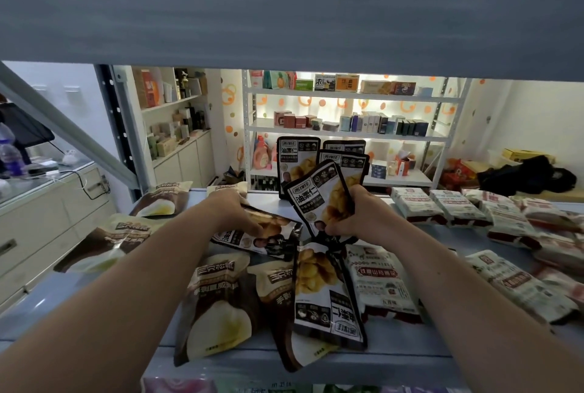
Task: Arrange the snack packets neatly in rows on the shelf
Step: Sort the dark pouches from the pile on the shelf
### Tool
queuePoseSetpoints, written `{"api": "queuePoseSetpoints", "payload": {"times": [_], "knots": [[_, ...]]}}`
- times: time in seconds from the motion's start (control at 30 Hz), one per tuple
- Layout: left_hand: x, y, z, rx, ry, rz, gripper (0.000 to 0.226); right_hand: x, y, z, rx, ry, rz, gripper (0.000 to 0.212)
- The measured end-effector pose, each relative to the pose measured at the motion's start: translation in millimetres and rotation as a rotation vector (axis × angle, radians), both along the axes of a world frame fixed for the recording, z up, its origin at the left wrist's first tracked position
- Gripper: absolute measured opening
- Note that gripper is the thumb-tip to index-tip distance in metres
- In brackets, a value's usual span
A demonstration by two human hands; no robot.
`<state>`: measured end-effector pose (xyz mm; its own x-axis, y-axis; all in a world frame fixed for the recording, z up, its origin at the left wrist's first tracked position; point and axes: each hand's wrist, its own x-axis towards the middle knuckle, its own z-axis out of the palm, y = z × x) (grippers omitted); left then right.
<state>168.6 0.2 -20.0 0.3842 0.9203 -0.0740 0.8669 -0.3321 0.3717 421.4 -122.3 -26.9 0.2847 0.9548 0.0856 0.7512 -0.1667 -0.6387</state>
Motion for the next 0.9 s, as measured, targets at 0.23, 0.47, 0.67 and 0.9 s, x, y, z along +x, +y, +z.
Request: {"api": "queuePoseSetpoints", "payload": {"times": [0.23, 0.47, 0.67, 0.9], "knots": [[-3, -2, 42, -0.051, -0.547, -0.072, 0.037, 12, -9, -2, 0.058, 0.148, -0.067, 0.08], [39, 3, 82, 0.409, -0.238, -0.306, 0.028, 30, -13, 1, 0.137, 0.199, -0.173, 0.073], [69, 14, 71, 0.435, -0.127, -0.359, 0.029, 36, -11, -5, 0.071, 0.195, -0.199, 0.067], [82, 24, 55, 0.489, -0.193, -0.361, 0.026, 30, -3, -13, -0.028, 0.181, -0.211, 0.066]]}}
